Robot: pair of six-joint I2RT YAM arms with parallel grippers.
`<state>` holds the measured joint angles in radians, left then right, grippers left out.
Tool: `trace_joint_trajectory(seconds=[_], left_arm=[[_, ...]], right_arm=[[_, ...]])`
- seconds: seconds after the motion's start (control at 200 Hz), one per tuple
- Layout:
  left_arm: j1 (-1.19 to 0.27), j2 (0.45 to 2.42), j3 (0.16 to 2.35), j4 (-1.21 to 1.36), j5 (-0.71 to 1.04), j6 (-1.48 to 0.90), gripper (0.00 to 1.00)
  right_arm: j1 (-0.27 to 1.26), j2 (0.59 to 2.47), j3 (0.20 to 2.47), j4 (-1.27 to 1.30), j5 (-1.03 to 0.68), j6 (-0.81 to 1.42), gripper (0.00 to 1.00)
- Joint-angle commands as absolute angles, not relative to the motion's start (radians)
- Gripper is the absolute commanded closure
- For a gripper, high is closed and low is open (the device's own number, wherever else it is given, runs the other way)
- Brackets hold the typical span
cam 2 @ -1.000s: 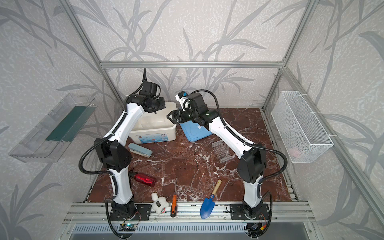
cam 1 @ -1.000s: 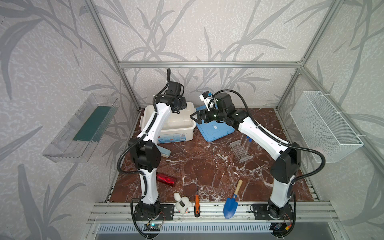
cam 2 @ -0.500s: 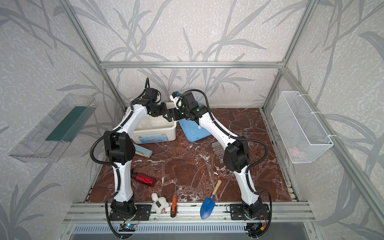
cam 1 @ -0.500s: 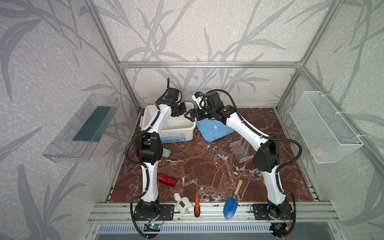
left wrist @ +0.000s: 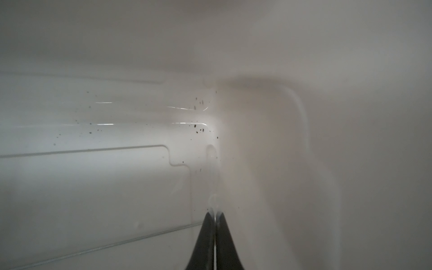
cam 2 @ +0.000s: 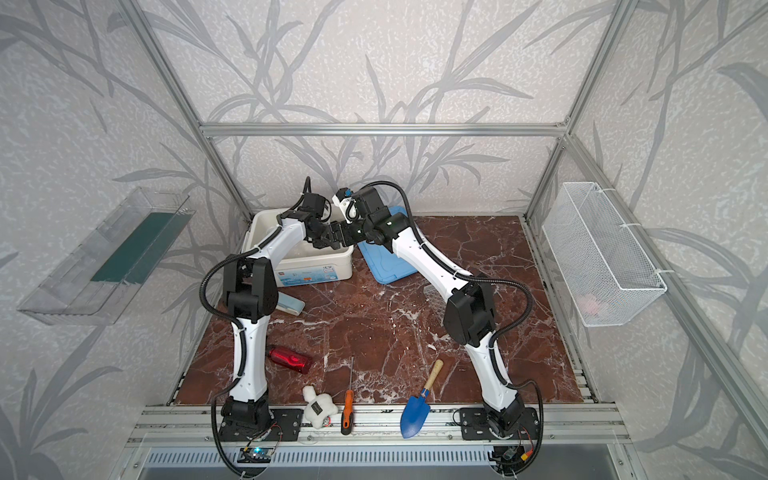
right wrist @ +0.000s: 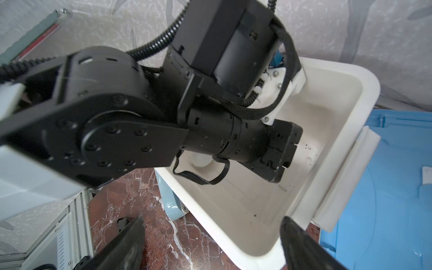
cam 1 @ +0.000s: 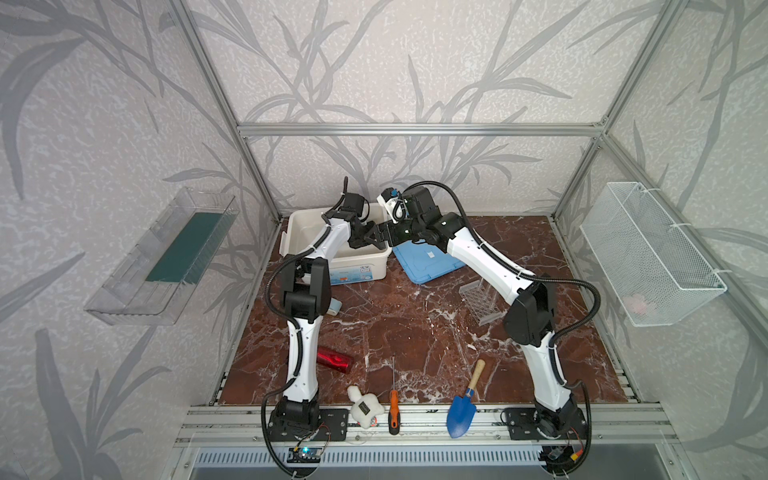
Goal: Organize the chemistry lab equipment
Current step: 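Lower the pipette into the bin and open the left gripper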
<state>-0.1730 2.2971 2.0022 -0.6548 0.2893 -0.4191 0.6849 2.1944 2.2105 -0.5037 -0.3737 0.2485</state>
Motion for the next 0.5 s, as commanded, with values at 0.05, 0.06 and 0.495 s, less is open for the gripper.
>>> trace_joint_trajectory(seconds=[0.05,0.06,0.495], left_arm=[[-0.211,2.308,1.979,-0.644,0.231,-0.378,0.92],[-0.212,2.307,1.975,-0.641,0.231,-0.380,0.91],[-0.213,2.312,1.964,-0.639,0.243,-0.421,0.71]], right_arm=[[0.686,2.197,2.229,-0.543,-0.357,0.219,0.11],[0.686,2.198,2.229,-0.544,-0.356,0.219,0.11],[0.686,2.110,2.145,-0.538,-0.324,0.202,0.11]])
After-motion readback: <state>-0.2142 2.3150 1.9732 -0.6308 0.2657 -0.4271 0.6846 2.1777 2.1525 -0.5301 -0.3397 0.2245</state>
